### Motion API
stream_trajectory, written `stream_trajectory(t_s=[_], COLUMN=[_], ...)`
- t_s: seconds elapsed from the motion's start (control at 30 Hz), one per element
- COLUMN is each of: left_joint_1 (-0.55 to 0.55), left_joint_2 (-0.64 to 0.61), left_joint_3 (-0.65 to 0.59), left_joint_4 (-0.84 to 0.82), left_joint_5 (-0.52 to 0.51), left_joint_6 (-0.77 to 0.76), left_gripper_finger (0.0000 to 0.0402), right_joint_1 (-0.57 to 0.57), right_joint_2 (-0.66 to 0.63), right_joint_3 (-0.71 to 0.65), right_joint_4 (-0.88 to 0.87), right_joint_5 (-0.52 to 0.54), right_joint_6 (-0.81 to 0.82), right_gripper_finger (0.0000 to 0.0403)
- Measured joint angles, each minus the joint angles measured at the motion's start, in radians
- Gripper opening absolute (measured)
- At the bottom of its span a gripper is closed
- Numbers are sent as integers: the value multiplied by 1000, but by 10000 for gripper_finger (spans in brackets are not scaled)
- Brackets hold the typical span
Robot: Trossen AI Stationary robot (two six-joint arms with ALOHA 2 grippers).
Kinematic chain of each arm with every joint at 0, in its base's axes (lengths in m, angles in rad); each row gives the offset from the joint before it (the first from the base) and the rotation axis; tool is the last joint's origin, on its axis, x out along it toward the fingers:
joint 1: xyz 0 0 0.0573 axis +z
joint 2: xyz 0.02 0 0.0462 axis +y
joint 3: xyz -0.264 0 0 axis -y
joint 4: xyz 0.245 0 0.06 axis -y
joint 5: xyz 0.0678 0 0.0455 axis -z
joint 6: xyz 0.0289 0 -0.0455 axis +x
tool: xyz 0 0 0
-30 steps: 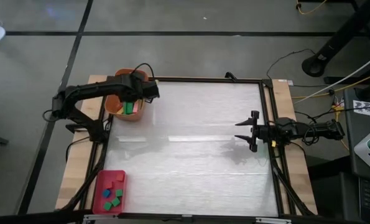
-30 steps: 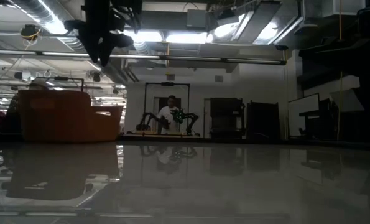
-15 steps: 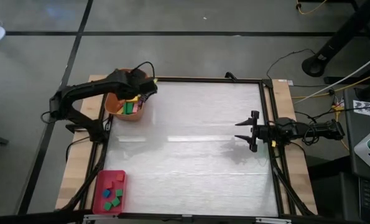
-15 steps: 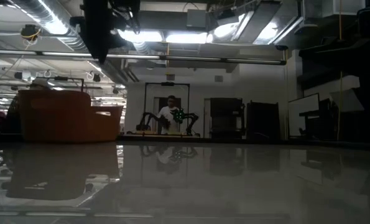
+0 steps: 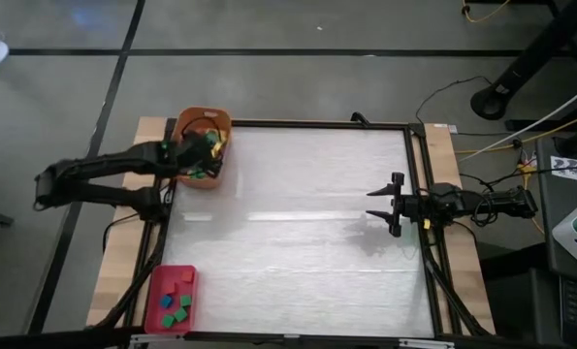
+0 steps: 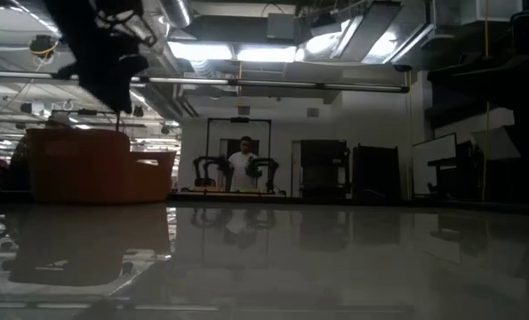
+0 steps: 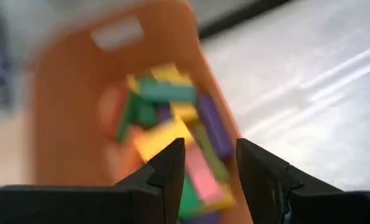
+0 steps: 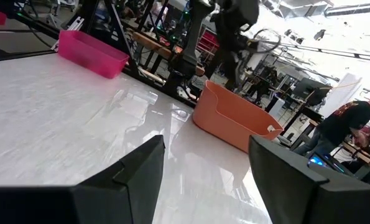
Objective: Sort blocks by size
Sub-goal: Return to Home Position
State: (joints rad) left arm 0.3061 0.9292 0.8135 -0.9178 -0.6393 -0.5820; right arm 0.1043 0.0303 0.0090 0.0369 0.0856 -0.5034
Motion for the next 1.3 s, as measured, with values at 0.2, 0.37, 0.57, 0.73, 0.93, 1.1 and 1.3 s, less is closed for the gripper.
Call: stream_trajectory(t_s=[0.2, 0.37, 0.57, 0.73, 0.93, 1.1, 1.3], left_joint_1=[-21, -25, -94, -142, -176, -255, -357], left_joint_2=[-47, -44, -46, -65, -135, -163, -181], left_joint_3=[-151, -267, -384, -378, -375, -390, -494], left_joint_4=[16, 92, 548, 828, 962, 1042, 1281], left_joint_5=[79, 15, 66, 83, 158, 386, 394], left_joint_6=[-297, -297, -35, 226, 314, 352, 458], left_gripper_finger=[131, 131, 131, 131, 131, 131, 131], right_joint_1=[0, 0, 0, 0, 0, 0, 0], right_joint_2=[0, 0, 0, 0, 0, 0, 0], right_joint_3=[0, 0, 0, 0, 0, 0, 0], right_joint_4=[0, 0, 0, 0, 0, 1, 2], right_joint_5=[0, 0, 0, 0, 0, 0, 0], right_joint_6=[0, 0, 0, 0, 0, 0, 0], right_gripper_finger=[232, 232, 232, 232, 232, 232, 232])
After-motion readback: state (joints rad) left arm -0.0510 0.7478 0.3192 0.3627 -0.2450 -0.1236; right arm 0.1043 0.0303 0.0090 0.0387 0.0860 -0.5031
